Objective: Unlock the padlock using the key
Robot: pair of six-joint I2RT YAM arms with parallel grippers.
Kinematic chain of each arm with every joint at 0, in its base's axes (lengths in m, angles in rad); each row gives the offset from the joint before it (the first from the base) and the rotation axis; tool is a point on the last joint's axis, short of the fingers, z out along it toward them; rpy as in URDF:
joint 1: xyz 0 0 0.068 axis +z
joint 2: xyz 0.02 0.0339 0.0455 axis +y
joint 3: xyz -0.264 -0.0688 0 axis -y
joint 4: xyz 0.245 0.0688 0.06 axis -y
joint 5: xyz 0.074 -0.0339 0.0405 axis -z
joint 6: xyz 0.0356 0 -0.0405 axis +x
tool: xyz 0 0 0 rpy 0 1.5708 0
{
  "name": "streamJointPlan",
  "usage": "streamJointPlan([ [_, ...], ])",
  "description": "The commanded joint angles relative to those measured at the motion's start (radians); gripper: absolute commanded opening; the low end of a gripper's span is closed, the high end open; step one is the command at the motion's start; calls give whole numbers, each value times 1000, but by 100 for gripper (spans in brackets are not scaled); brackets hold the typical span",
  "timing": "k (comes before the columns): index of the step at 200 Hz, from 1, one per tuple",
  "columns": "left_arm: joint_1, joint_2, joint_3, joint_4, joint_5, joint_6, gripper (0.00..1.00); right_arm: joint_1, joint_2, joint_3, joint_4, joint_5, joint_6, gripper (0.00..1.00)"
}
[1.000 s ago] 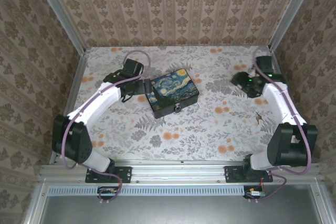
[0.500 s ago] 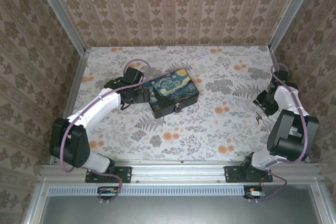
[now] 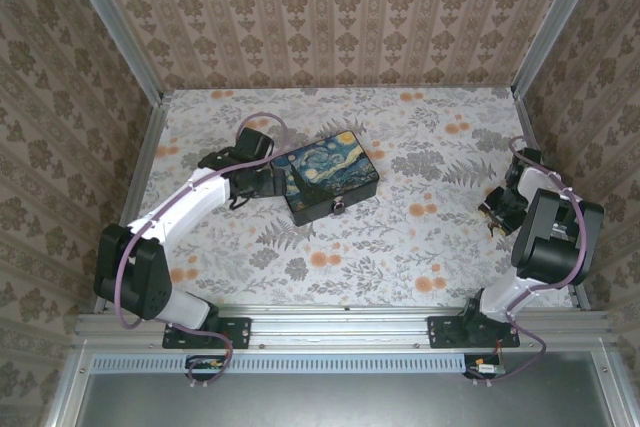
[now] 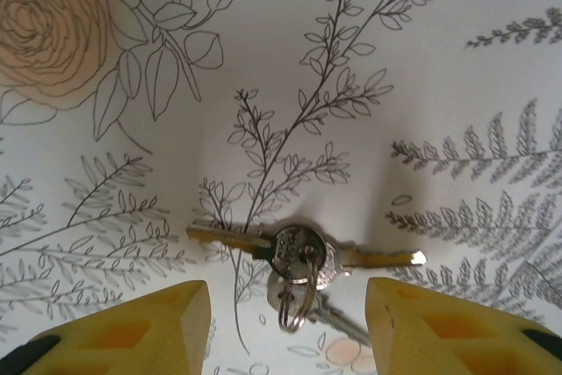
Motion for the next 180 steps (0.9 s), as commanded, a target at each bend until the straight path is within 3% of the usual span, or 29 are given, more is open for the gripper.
streamJointPlan([
  [1,-7,-21,20,-21,4,20,94,-3,38,-8,35,-18,-3,49],
  [39,-8,-31,22,-27,0,24,94,-5,51,-24,50,-10,-14,41],
  [85,-7,-32,25,-19,5,32,94,-5,52,-19,48,-46,-46,18],
  [123,-9,-38,39,-26,14,34,94,23,31,-12,33,-106,-79,11],
  [153,-21,-56,46,-44,15,36,94,122,-41,-10,7,-141,-76,9],
  [180,-82,-76,35,-61,42,44,94,300,-98,37,-67,-148,-82,9],
])
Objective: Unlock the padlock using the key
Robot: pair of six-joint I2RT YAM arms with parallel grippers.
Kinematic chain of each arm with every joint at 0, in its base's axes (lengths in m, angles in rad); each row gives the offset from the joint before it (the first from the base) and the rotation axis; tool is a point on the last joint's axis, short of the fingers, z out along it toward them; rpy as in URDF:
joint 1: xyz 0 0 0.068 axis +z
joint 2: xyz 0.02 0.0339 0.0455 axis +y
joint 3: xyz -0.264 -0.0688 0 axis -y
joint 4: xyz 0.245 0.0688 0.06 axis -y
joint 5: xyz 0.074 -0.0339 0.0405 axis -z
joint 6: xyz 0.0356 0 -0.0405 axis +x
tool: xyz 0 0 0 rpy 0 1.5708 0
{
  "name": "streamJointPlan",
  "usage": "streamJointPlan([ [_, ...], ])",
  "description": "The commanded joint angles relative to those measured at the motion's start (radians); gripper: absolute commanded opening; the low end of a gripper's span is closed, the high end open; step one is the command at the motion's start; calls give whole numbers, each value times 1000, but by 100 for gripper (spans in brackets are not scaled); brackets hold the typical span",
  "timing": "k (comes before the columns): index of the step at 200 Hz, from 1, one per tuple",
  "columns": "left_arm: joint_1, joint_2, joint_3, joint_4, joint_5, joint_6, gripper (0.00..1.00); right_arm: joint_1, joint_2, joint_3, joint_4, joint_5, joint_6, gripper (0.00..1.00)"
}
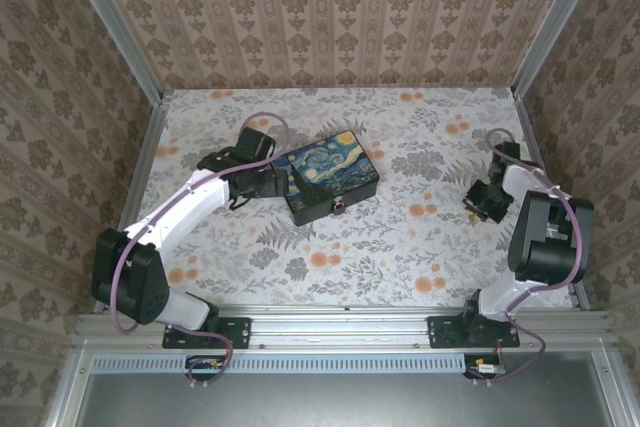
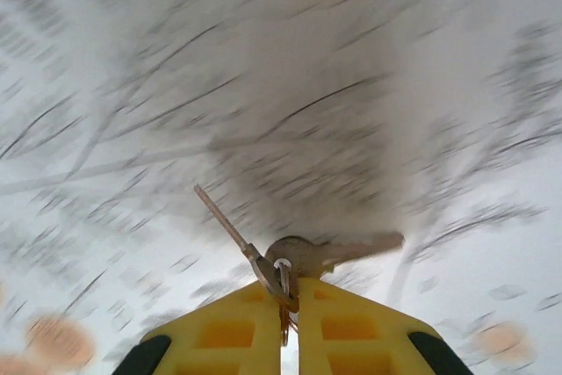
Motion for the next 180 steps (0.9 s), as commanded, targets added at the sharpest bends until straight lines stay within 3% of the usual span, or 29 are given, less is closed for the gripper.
streamJointPlan([
  [1,-54,-46,23,-41,34,28,94,131,-69,37,-92,-50,-17,9],
  [45,-166,-99,-77,76,244,-101,93,318,-204,42,-76,-236,-48,6],
  [80,-167,-137,-123,267,400,-206,93,373,-365,-40,110,-566,-106,8],
  [114,-166,-124,-93,382,516,-296,90,422,-383,-44,228,-786,-110,9],
  [152,-165,-131,-111,582,595,-394,83,517,-350,12,212,-809,-148,10],
  [180,-181,-109,-95,628,641,-342,72,571,-318,21,241,-815,-130,9],
])
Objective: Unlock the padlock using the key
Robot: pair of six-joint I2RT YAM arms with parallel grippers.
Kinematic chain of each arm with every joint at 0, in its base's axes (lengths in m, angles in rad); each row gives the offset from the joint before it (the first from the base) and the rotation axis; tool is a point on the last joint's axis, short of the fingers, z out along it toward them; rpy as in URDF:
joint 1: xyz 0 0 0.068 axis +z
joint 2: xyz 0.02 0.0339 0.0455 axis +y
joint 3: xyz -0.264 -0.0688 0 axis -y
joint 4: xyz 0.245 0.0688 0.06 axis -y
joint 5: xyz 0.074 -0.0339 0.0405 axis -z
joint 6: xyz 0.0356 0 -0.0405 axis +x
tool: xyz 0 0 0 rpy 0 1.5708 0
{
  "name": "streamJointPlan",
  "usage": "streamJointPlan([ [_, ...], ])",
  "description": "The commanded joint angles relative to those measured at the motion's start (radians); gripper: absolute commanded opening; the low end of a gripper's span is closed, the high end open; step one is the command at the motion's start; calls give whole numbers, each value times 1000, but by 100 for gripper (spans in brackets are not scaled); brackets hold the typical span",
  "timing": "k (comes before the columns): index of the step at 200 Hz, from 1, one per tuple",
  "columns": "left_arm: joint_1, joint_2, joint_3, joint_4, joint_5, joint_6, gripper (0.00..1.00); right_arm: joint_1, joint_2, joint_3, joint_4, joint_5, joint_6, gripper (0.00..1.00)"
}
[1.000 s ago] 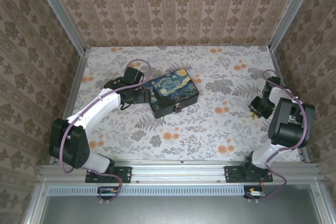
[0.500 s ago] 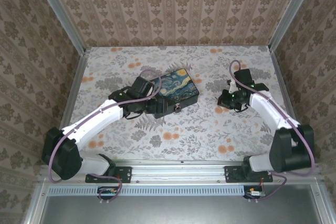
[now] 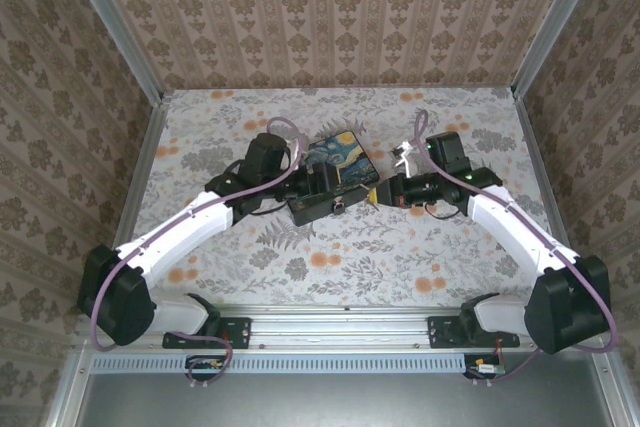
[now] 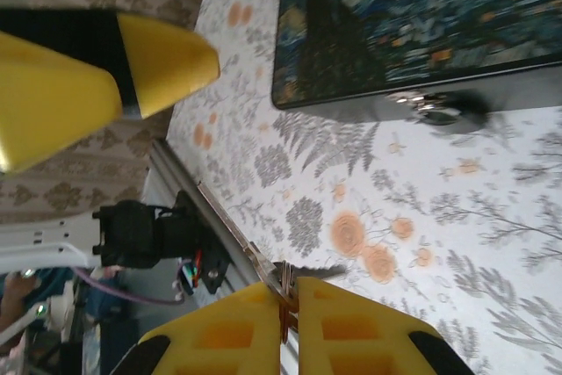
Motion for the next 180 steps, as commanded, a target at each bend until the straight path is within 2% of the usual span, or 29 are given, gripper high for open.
streamJointPlan([
  [1,-14,2,22,103,83,9,71,36,24,29,41,-58,-9,9],
  [25,-11,21,11,118,151,66,58,57,37,30,52,-70,1,9],
  [56,-4,44,7,119,277,166,47,65,52,37,55,-139,14,9],
  [83,13,43,-3,134,357,233,39,67,74,73,-15,-155,-17,10],
  [115,17,52,25,67,404,318,37,70,100,117,-94,-188,-47,10],
  [137,19,58,32,35,414,346,30,70,105,131,-114,-182,-49,10],
  [180,20,55,32,34,430,354,30,76,135,134,-119,-179,-50,11],
])
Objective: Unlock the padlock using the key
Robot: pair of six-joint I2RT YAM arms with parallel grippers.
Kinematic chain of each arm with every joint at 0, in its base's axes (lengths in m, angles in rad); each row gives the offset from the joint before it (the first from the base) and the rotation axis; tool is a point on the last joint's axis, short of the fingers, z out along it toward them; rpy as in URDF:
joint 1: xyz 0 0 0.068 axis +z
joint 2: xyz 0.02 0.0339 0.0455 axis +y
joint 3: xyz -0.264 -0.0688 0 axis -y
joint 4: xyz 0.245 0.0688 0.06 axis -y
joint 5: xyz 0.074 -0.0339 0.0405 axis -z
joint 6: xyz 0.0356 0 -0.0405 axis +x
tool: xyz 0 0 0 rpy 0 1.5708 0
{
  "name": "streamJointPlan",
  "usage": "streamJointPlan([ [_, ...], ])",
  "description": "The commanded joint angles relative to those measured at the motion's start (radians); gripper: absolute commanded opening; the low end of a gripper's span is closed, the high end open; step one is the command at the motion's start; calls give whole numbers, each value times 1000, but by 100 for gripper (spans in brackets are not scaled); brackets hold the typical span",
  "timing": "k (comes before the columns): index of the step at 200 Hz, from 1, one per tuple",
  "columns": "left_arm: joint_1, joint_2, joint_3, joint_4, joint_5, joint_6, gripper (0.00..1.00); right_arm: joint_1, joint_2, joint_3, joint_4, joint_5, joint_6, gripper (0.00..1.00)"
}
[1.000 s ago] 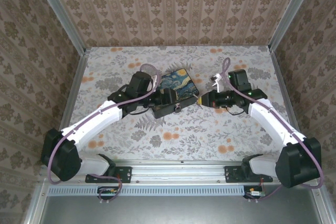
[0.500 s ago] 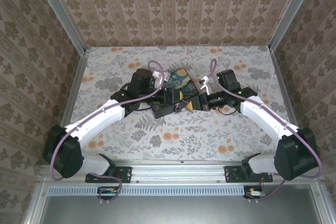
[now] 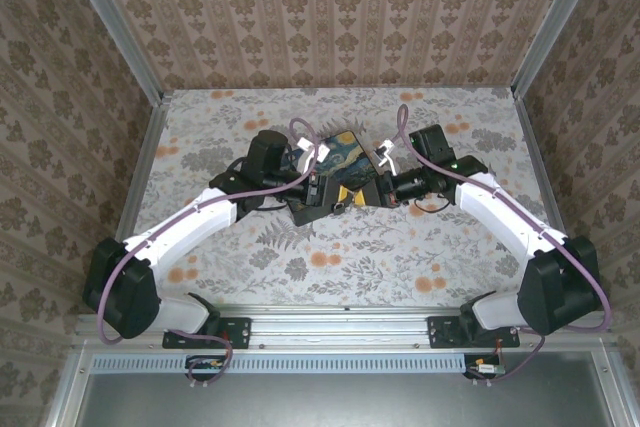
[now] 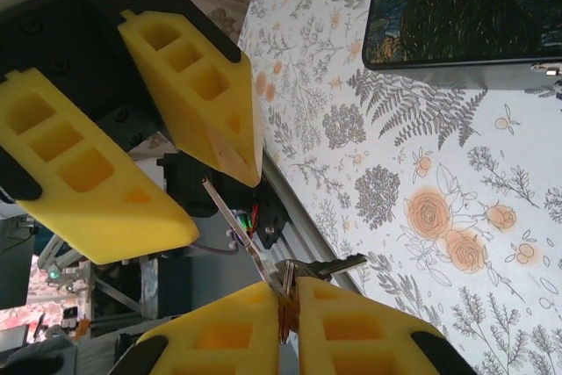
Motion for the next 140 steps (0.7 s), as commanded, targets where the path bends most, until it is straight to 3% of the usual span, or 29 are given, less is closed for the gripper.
streamJointPlan([
  [1,5,12,29,-11,45,44,30,11,33,26,-34,-36,-16,11],
  [45,-4,31,37,-1,68,46,27,24,46,36,-22,-34,-12,11],
  [63,-8,43,45,-14,75,56,18,24,50,42,-23,-34,-12,11],
  [140,-7,70,54,-20,66,68,19,31,68,45,-63,-46,-55,11],
])
